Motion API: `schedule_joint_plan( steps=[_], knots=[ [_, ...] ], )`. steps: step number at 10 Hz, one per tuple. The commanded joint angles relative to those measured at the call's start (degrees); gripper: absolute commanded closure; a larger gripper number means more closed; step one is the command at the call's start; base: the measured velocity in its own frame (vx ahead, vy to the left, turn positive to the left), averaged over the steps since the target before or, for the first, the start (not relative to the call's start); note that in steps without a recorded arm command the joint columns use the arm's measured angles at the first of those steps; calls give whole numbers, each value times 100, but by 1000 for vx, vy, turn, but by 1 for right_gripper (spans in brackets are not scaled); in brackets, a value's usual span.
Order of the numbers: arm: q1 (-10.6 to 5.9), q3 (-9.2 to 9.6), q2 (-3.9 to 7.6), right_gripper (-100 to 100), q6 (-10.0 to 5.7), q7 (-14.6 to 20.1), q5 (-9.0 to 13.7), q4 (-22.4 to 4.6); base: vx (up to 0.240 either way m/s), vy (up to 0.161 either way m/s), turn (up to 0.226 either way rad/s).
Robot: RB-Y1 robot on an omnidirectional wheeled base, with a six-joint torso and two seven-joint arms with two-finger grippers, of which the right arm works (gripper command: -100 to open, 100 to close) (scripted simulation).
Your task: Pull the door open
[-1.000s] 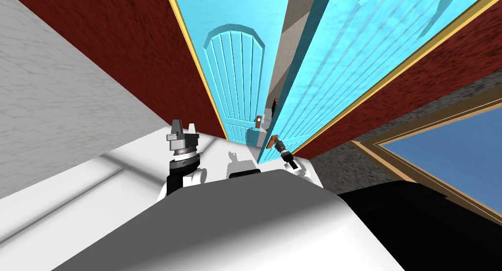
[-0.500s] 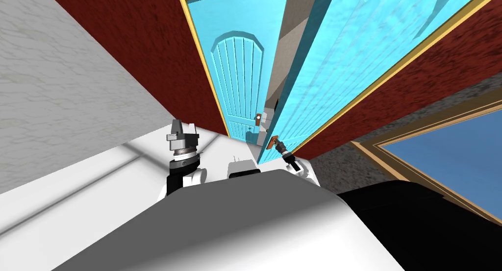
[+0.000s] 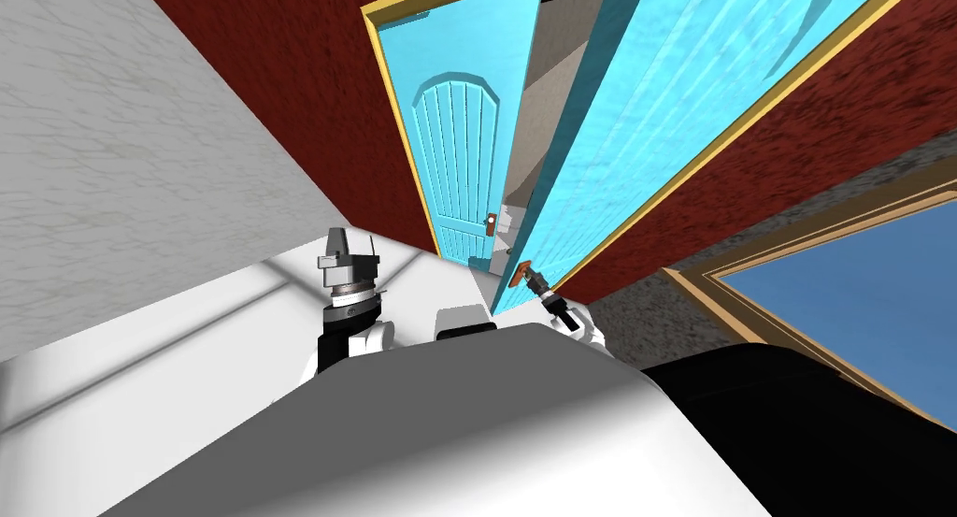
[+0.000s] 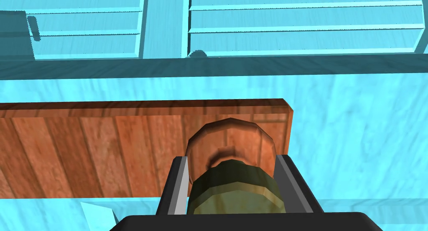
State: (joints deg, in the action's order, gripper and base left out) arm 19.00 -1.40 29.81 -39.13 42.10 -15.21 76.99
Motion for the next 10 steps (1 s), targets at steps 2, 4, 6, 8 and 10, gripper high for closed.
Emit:
schedule_joint_plan(
  steps=[2,4,6,8,10],
  knots=[
    [34,8,64,100,-141,58,-21,-60,-120,-44,90],
    [52,5,118,100,-255,102,-35,-103,-189,-120,132],
    [80,0,201,100,-428,169,-55,-169,-204,-83,128],
    [101,-4,264,100,-558,219,-70,-219,-159,-115,112],
    [125,-8,335,100,-706,276,-88,-276,-190,-94,130]
  ],
)
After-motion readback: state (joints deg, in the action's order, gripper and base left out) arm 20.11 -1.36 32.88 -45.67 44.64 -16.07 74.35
